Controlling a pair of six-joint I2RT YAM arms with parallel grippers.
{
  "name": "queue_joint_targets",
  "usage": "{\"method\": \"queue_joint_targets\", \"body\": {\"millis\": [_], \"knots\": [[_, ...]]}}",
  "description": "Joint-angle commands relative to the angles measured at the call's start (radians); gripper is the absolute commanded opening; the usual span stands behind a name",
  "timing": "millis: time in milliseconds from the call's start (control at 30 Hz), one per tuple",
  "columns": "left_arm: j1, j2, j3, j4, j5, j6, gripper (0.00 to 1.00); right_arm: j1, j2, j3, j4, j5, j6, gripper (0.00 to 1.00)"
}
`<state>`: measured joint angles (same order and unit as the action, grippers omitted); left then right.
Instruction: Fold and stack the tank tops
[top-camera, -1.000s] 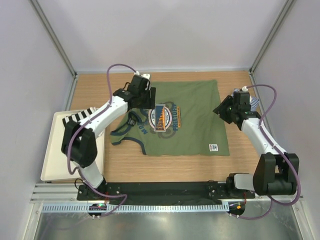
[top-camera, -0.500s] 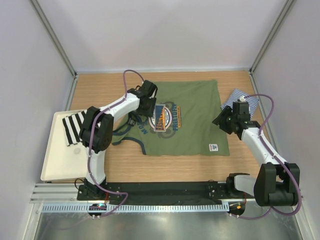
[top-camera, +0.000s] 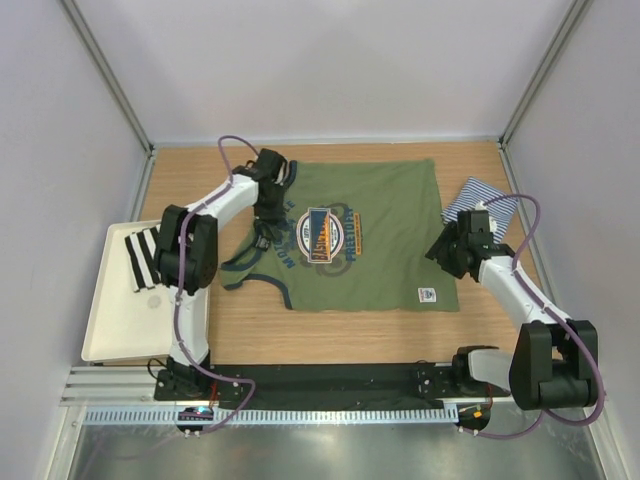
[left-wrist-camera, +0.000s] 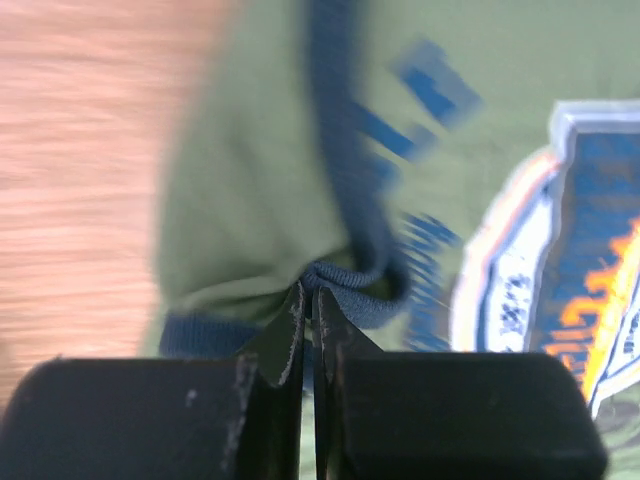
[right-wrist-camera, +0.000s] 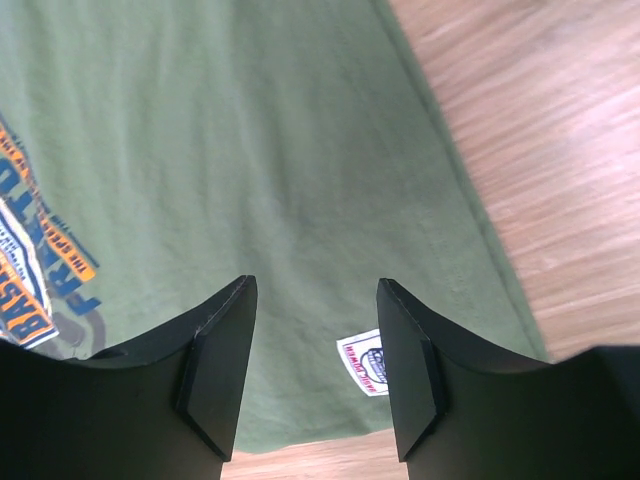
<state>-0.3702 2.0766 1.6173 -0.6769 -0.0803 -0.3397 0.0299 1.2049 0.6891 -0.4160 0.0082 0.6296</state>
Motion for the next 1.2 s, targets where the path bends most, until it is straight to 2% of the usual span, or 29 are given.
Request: {"method": "queue_joint_targets", "body": {"millis": [0, 133, 200, 400, 533, 800, 1067, 1100, 1133, 1167], "knots": [[0.102, -0.076, 0.056, 0.049, 0.077, -0.036, 0.00, 0.002, -0.010, -0.017, -0.037, 0.079, 0.039, 0.57], [0.209, -0.024, 0.096, 0.137, 0.187, -0.102, 0.00, 0.002, -0.034, -0.074, -0.004, 0.046, 0.058, 0.57], [0.234, 0.026, 0.186, 0.129, 0.205, -0.111, 0.00, 0.004, -0.034, -0.095, -0.003, 0.035, 0.064, 0.57], [0.286, 0.200, 0.429, 0.014, 0.103, -0.116, 0.00, 0.002, 0.022, -0.120, -0.003, 0.090, 0.062, 0.56], [0.321, 0.232, 0.463, 0.016, 0.090, -0.136, 0.00, 0.002, 0.048, -0.122, -0.029, 0.136, 0.094, 0.54], [0.394, 0.243, 0.486, 0.016, 0.034, -0.150, 0.00, 0.004, -0.019, -0.166, -0.030, 0.164, 0.145, 0.51], [0.439, 0.272, 0.509, 0.023, 0.066, -0.177, 0.01, 0.002, -0.057, -0.160, -0.076, 0.200, 0.157, 0.50], [0.441, 0.277, 0.510, 0.025, 0.076, -0.180, 0.06, 0.004, -0.071, -0.161, -0.086, 0.210, 0.162, 0.50], [0.439, 0.283, 0.519, 0.028, 0.077, -0.180, 0.37, 0.004, -0.082, -0.161, -0.090, 0.219, 0.170, 0.50], [0.438, 0.283, 0.521, 0.039, 0.159, -0.180, 0.49, 0.004, -0.105, -0.158, -0.093, 0.234, 0.176, 0.50]]}}
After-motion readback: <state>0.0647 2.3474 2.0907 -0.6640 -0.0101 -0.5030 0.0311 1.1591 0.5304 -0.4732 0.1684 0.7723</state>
